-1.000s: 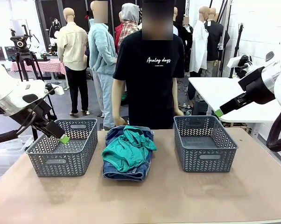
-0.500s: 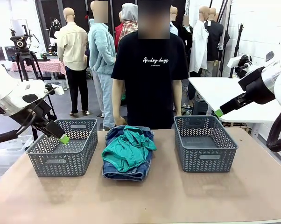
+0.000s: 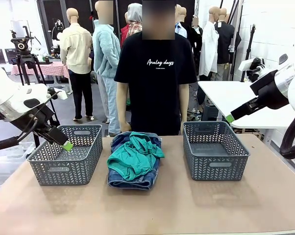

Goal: Sort the tops and bottoms.
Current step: Lift clothes from the center of the table with your left hand.

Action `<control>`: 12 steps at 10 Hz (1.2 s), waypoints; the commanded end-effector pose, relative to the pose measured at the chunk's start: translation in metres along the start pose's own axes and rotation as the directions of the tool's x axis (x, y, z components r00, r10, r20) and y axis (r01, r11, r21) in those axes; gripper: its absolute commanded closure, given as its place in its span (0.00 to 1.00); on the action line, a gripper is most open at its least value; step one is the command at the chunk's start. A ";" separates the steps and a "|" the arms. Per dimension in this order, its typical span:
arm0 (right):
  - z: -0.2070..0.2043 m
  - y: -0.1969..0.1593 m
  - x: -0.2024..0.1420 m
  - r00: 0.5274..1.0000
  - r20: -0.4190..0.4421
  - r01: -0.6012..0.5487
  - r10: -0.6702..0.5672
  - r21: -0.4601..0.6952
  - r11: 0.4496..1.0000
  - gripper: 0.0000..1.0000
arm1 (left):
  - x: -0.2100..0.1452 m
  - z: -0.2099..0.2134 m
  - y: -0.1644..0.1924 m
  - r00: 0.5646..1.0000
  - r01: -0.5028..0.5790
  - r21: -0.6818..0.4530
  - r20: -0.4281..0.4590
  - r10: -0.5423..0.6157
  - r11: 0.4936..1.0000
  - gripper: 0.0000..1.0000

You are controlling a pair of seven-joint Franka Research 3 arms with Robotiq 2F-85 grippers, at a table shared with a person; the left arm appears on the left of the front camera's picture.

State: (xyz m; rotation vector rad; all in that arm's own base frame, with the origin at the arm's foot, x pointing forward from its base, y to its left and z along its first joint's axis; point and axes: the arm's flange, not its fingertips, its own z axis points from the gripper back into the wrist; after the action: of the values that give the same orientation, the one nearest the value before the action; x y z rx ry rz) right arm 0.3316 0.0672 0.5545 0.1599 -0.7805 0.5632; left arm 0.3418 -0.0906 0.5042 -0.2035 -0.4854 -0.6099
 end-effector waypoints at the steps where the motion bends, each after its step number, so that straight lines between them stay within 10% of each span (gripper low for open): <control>1: 0.000 0.000 0.000 1.000 0.004 0.006 -0.006 0.009 1.000 0.00 | -0.002 0.001 0.001 1.000 0.002 -0.005 -0.001 -0.002 1.000 0.00; 12: 0.000 0.000 0.000 1.000 0.004 0.006 -0.006 0.009 1.000 0.00 | -0.002 0.001 0.001 1.000 0.002 -0.005 -0.001 -0.002 1.000 0.00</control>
State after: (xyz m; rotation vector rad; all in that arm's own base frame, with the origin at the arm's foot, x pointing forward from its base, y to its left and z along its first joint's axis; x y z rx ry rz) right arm 0.3316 0.0672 0.5545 0.1598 -0.7805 0.5632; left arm 0.3418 -0.0906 0.5042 -0.2033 -0.4854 -0.6099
